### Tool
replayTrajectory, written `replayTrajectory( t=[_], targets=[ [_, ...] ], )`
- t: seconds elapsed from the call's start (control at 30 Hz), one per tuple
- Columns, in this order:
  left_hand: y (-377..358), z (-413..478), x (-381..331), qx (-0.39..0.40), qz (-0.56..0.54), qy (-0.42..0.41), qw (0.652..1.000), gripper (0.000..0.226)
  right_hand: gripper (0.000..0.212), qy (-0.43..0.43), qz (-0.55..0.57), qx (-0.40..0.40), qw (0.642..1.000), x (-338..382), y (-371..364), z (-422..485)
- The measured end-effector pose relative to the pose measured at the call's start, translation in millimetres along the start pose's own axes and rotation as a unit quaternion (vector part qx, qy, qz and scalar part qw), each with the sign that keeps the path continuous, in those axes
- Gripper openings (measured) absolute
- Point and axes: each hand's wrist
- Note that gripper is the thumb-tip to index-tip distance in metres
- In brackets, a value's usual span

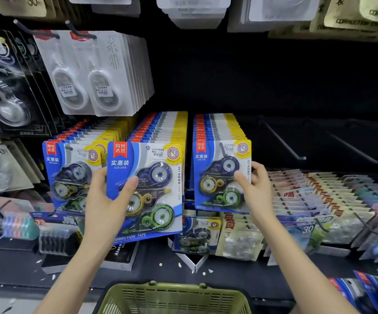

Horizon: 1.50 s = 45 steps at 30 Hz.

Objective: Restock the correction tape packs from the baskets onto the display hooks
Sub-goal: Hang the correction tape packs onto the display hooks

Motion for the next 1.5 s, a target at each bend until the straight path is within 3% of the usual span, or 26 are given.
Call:
replayTrajectory(
  t=[0.2, 0.37, 0.43, 0.53, 0.63, 0.77, 0.87, 0.97, 1.03, 1.27, 1.37, 1.5],
  targets=[
    [-2, -1, 3, 0.009, -0.008, 0.003, 1.000, 0.027, 0.026, -0.006, -0.108, 0.013, 0.994, -29, -10, 19],
    [-6, -7, 2, 0.017, -0.021, 0.012, 1.000, 0.030, 0.050, -0.039, -0.254, -0.054, 0.965, -18, -4, 1],
    [-9, -13, 1, 0.030, -0.028, 0.016, 0.999, 0.027, 0.040, -0.011, -0.223, -0.054, 0.973, -2, -1, -19],
    [-20, -28, 3, 0.083, -0.031, 0.020, 0.996, 0.025, 0.024, -0.010, -0.055, 0.108, 0.993, 26, -2, -51],
    [-38, -45, 5, 0.120, -0.029, 0.018, 0.992, 0.034, 0.035, -0.012, 0.097, 0.205, 0.974, 40, -6, -71],
    [-46, -47, 12, 0.153, -0.005, 0.002, 0.988, 0.031, 0.038, -0.007, 0.218, 0.144, 0.965, 48, 1, -74],
    [-36, -34, 16, 0.132, 0.091, -0.077, 0.984, 0.042, 0.041, 0.023, 0.165, 0.090, 0.982, 48, 15, -63],
    [-29, -11, 17, 0.093, 0.247, -0.237, 0.935, 0.051, 0.040, 0.030, 0.110, 0.069, 0.991, 48, 22, -51],
    [-28, 6, 24, 0.079, 0.320, -0.291, 0.898, 0.055, 0.039, 0.030, 0.083, 0.052, 0.995, 49, 22, -44],
    [-28, 37, 48, 0.115, 0.446, -0.321, 0.828, 0.067, 0.041, 0.046, 0.013, 0.006, 0.999, 48, 22, -35],
    [-27, 43, 56, 0.126, 0.463, -0.319, 0.817, 0.081, 0.052, 0.046, 0.006, -0.015, 0.999, 51, 22, -37],
    [-25, 45, 60, 0.130, 0.461, -0.323, 0.817, 0.083, 0.058, 0.059, -0.028, -0.033, 0.997, 48, 17, -32]
  ],
)
Point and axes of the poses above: each hand's wrist, its own z-axis towards the middle knuckle, its own y-axis out of the back of the hand, x = y × z, and after that the axes turned 10 degrees about -z, right-handed
